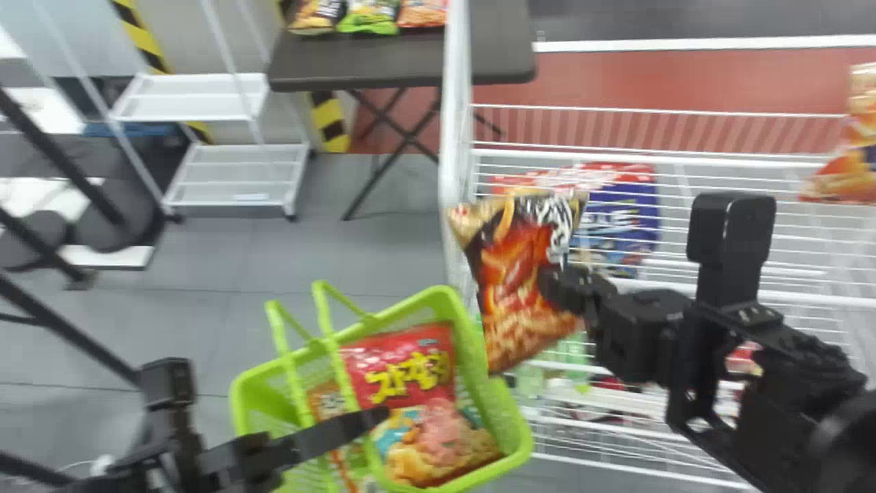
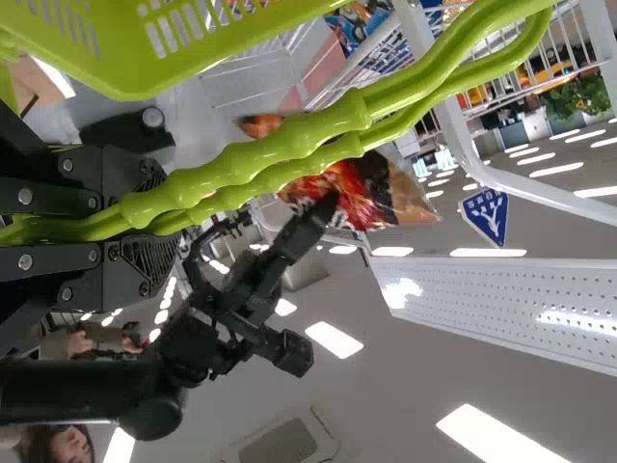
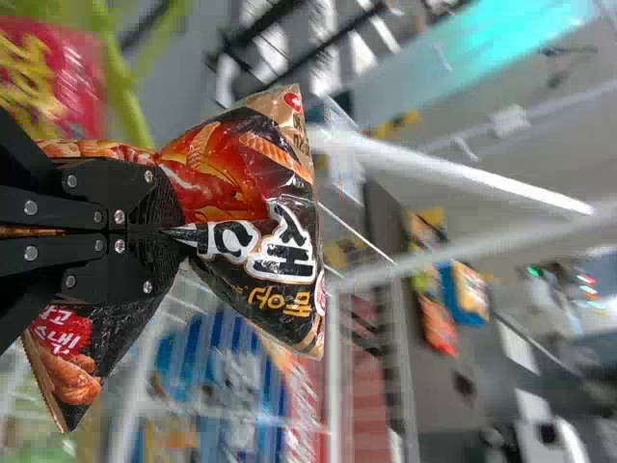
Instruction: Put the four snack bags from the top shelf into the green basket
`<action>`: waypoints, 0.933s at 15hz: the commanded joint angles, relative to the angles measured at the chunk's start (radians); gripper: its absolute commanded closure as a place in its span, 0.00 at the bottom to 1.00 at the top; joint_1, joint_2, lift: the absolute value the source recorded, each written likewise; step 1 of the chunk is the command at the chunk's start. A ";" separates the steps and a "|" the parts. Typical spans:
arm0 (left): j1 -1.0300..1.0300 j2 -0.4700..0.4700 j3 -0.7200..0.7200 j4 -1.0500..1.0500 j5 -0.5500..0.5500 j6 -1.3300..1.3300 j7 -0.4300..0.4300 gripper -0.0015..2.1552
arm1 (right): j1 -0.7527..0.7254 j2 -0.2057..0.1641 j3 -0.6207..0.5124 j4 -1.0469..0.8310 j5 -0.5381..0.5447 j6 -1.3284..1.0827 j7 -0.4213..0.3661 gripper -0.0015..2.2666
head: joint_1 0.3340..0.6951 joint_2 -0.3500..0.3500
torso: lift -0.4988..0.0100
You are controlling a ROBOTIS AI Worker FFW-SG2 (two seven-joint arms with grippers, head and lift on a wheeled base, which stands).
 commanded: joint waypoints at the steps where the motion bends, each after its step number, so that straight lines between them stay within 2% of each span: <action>1: 0.004 0.002 0.000 -0.006 0.003 0.000 -0.010 1.00 | -0.018 0.000 0.066 0.010 -0.028 0.086 -0.003 1.00 | 1.00 0.85 | 0.98; 4: 0.010 0.002 -0.001 -0.016 0.004 0.000 -0.010 1.00 | -0.035 0.003 0.112 0.038 -0.092 0.178 -0.006 1.00 | 1.00 0.99 | 0.98; 5: 0.012 0.002 -0.005 -0.023 0.006 0.003 -0.010 1.00 | -0.050 0.006 0.136 0.061 -0.097 0.203 -0.023 1.00 | 1.00 1.00 | 0.98; 7: 0.018 0.002 -0.014 -0.037 0.009 0.006 -0.010 1.00 | -0.087 0.009 0.188 0.136 -0.103 0.215 -0.029 1.00 | 1.00 1.00 | 0.98; 14: 0.059 0.000 -0.021 -0.072 0.016 0.006 -0.010 1.00 | -0.205 0.064 0.334 0.411 -0.107 0.040 -0.051 1.00 | 1.00 1.00 | 0.98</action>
